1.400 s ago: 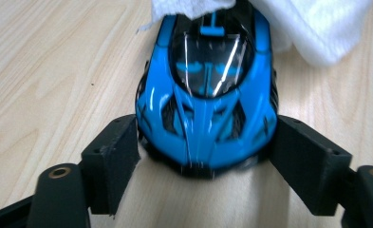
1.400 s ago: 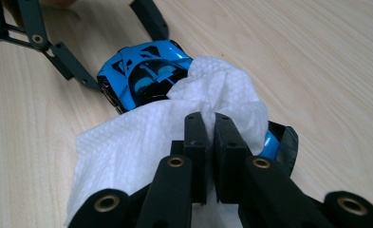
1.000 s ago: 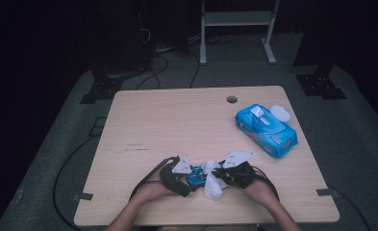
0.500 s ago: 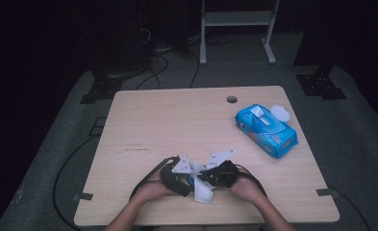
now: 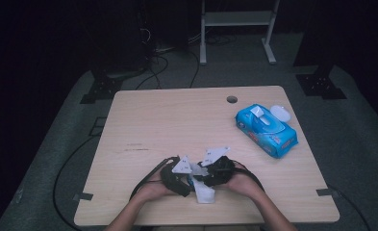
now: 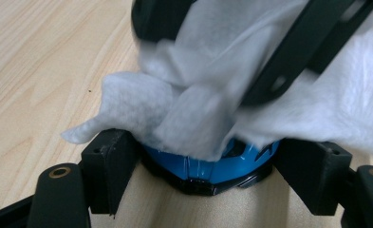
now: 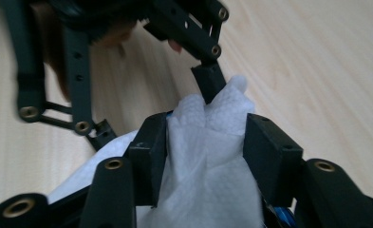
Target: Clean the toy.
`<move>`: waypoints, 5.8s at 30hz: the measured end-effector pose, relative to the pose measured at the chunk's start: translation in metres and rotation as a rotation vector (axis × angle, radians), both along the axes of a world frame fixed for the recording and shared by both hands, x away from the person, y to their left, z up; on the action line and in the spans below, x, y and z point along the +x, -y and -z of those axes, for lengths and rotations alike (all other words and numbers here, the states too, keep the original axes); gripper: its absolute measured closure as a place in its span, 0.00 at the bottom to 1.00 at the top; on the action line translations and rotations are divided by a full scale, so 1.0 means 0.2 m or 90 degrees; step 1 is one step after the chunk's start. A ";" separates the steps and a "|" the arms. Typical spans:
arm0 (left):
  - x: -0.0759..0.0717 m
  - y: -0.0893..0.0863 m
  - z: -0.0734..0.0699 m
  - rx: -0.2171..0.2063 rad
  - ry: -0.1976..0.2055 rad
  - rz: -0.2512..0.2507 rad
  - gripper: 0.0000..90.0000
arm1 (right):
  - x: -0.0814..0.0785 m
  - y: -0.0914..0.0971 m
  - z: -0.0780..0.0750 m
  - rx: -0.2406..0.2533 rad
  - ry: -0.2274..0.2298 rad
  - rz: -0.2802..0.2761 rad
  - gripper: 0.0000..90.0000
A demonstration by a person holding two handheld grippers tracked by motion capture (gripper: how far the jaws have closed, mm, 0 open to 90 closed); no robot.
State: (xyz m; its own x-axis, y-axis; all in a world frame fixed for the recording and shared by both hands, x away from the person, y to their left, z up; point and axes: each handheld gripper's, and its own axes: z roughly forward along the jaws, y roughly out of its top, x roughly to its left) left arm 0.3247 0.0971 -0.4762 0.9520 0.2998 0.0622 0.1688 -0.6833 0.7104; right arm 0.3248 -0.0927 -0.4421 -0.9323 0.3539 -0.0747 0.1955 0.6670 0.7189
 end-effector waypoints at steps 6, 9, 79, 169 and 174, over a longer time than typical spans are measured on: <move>0.00 0.00 0.00 0.000 -0.001 0.002 0.28 | 0.00 -0.02 0.03 -0.016 0.004 0.010 0.86; 0.00 0.00 0.00 0.001 -0.001 0.002 0.28 | -0.01 -0.01 0.02 -0.018 0.005 0.007 0.89; 0.00 0.01 0.00 0.000 -0.002 -0.004 0.28 | -0.02 0.13 -0.01 -0.005 -0.035 -0.008 0.93; 0.00 0.01 0.00 0.005 -0.003 -0.005 0.28 | -0.07 -0.01 0.02 -0.045 0.008 -0.030 0.94; 0.00 0.01 0.00 0.006 -0.001 -0.005 0.28 | -0.10 0.10 0.00 -0.044 0.018 -0.017 0.94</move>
